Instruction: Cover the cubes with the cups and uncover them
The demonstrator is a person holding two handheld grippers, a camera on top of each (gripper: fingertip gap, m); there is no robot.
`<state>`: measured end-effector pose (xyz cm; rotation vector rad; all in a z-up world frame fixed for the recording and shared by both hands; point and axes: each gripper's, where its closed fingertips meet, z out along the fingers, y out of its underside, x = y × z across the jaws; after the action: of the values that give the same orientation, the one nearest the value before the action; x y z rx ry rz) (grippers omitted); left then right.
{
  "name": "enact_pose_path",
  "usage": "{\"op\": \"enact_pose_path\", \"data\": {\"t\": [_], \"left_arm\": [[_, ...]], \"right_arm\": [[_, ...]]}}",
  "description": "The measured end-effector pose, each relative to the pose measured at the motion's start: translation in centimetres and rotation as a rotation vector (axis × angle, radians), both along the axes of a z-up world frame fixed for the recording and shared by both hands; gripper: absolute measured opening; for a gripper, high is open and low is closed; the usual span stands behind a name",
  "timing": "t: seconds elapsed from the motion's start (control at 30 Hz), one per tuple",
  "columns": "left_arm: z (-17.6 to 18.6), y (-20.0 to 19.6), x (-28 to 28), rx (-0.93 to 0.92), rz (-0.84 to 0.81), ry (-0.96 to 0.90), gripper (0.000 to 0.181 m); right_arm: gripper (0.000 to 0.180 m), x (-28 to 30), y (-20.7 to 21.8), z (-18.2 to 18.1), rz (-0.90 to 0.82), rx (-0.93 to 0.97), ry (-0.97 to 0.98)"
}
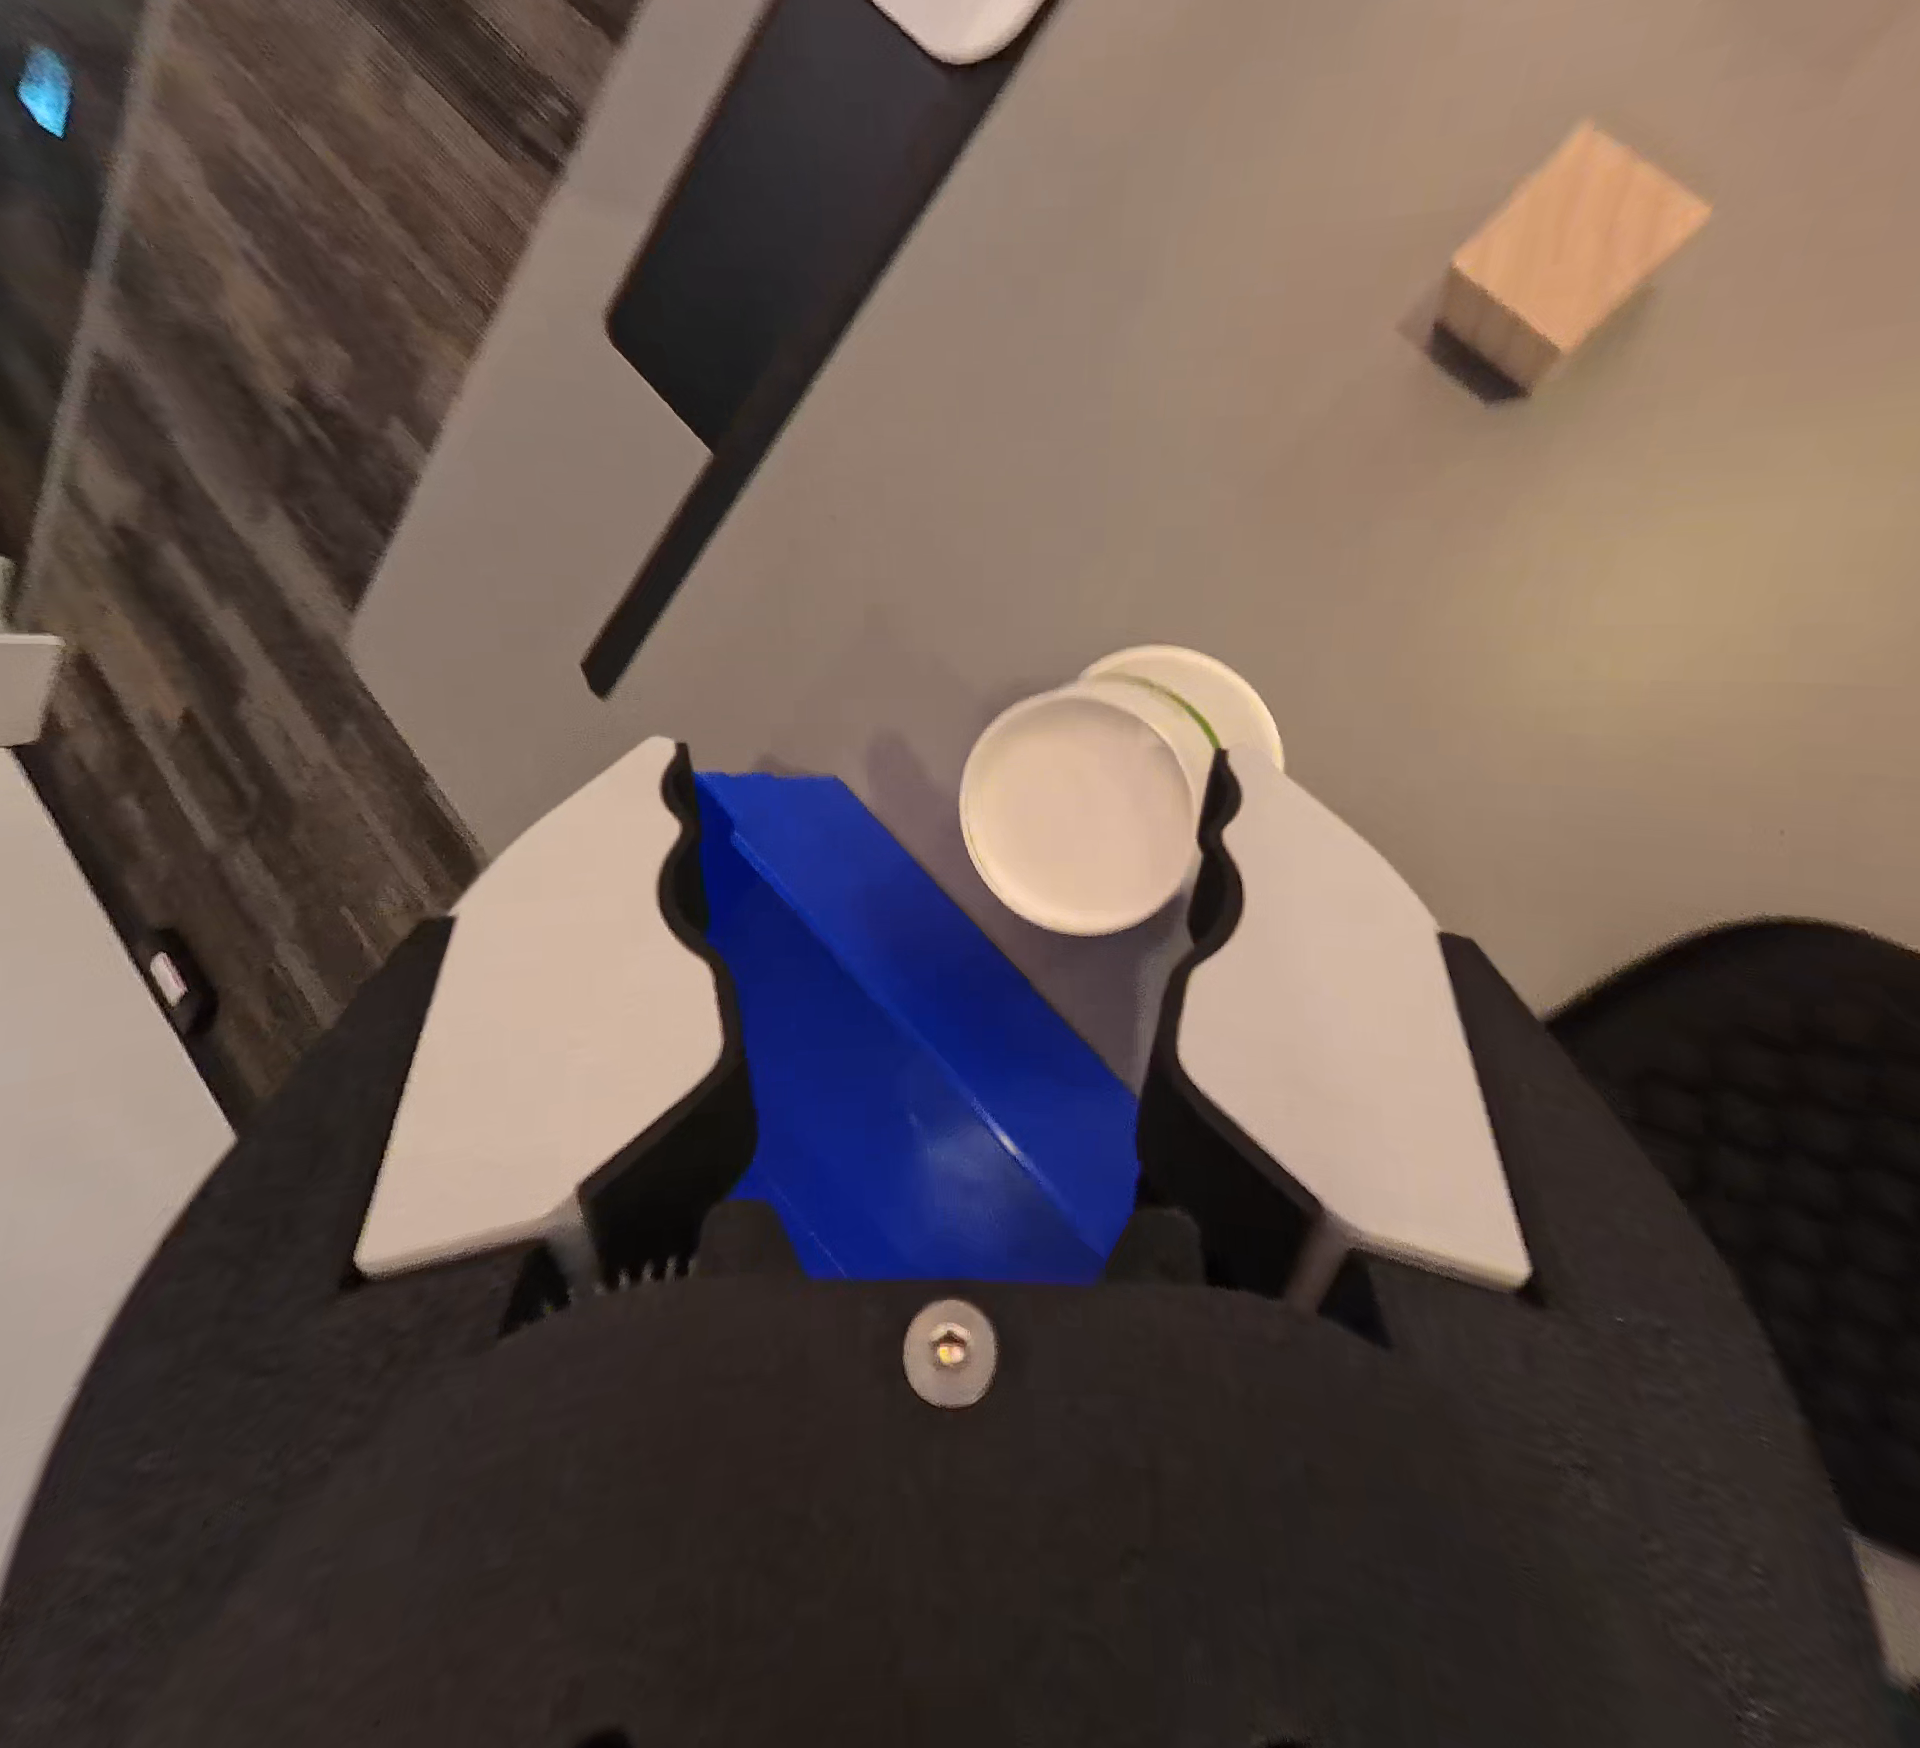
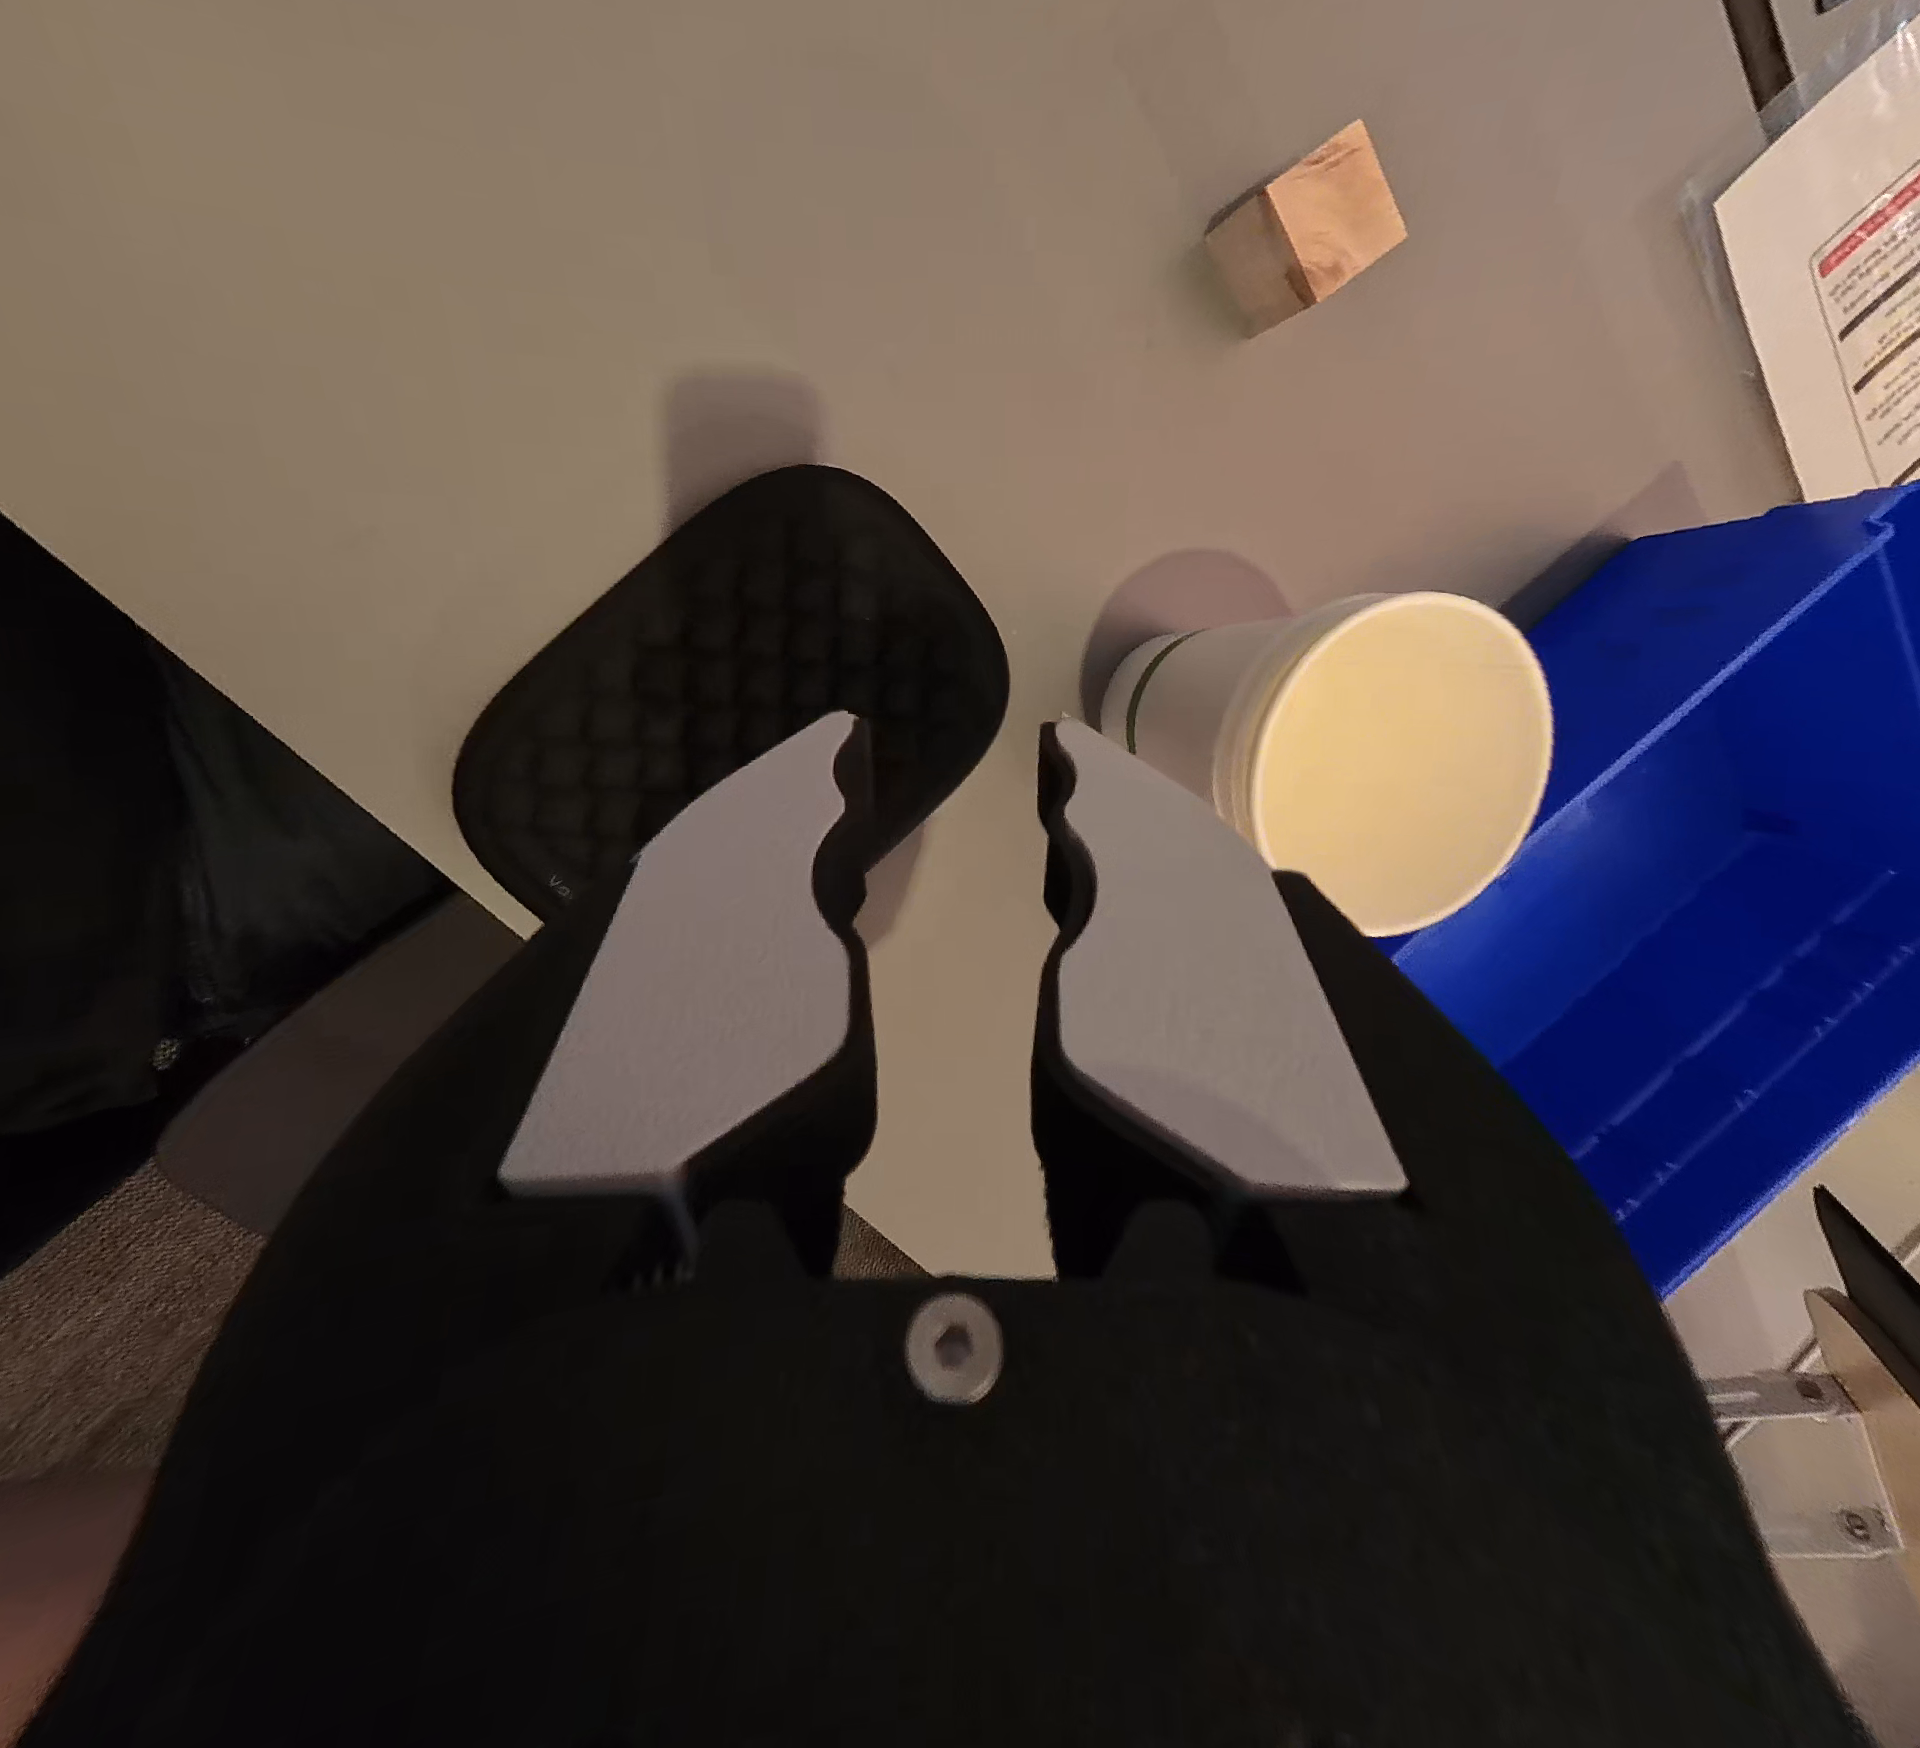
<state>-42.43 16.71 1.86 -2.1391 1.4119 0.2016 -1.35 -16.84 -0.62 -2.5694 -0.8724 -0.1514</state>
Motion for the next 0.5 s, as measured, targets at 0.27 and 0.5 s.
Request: {"op": "enact_pose_path", "data": {"t": [0.27, 0.5], "left_arm": [[-3.6, -1.9, -0.1, -0.147, -0.120, 0.078, 0.098], [-6.0, -0.7, -1.1, -0.176, -0.099, 0.169, 0.103]], "right_arm": [[0.029, -1.5, -0.5, -0.3, 0.037, 0.048, 0.046], [0.025, -0.9, -2.0, 0.0, 0.029, 0.077, 0.080]]}}
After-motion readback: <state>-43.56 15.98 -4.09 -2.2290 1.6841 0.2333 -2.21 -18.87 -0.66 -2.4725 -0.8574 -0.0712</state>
